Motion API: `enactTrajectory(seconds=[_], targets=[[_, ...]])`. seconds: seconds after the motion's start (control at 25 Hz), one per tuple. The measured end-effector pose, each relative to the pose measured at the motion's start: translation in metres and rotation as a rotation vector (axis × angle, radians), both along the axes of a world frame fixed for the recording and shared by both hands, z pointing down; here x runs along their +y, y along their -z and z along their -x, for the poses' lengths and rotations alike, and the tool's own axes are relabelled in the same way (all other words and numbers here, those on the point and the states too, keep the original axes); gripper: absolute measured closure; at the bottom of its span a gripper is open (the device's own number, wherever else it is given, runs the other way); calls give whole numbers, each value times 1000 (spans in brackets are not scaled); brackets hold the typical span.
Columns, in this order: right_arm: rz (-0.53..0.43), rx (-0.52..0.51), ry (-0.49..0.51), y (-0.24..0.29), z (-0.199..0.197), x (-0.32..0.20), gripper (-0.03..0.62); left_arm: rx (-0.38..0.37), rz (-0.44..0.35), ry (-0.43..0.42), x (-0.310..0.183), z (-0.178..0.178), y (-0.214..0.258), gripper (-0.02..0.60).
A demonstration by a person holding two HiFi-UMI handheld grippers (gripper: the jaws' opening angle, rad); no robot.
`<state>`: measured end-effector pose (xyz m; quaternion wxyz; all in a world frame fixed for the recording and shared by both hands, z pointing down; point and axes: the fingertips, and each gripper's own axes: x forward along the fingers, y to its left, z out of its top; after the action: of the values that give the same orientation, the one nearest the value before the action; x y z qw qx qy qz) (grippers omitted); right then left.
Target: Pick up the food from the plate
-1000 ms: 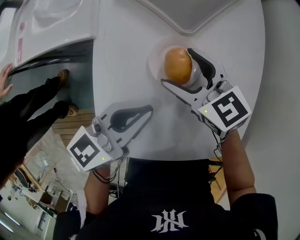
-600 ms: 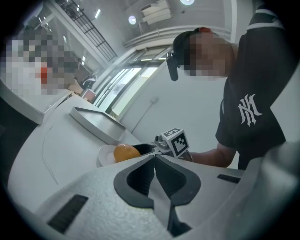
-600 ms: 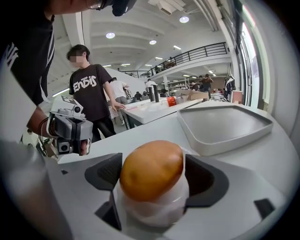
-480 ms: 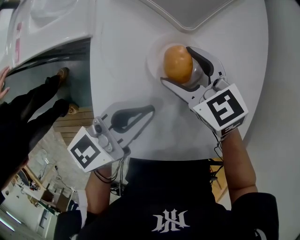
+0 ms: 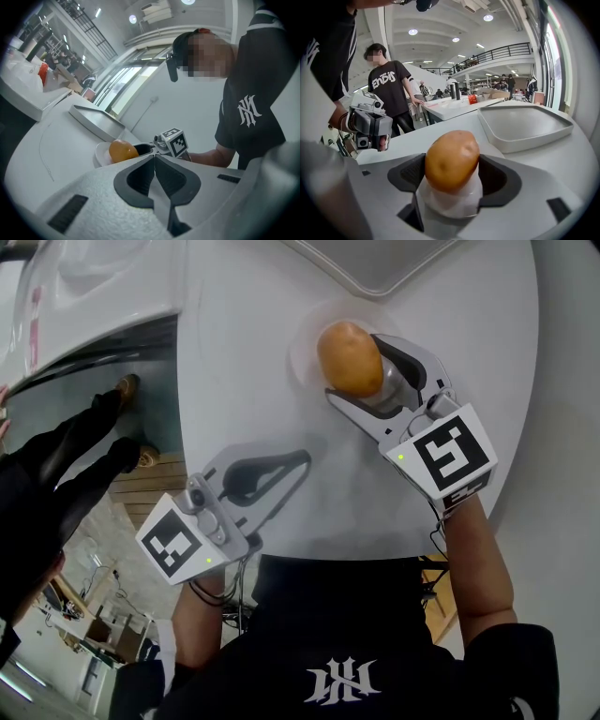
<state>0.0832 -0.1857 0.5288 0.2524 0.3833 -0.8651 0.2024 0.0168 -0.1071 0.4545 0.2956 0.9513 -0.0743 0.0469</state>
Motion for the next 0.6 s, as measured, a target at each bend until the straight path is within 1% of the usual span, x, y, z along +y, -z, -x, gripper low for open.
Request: enactTrajectory(seconds=[0.12,0.28,0.44,0.52,0.6], targets=[[-8,3,-9,9,-1,3,246,-2,1,-2,5,1,6,572],[-7,-15,-20,1,-5,-3,247,-5,21,10,0,0,-11,572],[-19,-25,2,13,-1,-2,247,2,16,28,1,5,-10,572],[-33,-23,20,25,4,0,247,25,27,44,2,9,-7,572],[-56,-16,37,36,10,2,247,58,28,78,1,17,-1,572]])
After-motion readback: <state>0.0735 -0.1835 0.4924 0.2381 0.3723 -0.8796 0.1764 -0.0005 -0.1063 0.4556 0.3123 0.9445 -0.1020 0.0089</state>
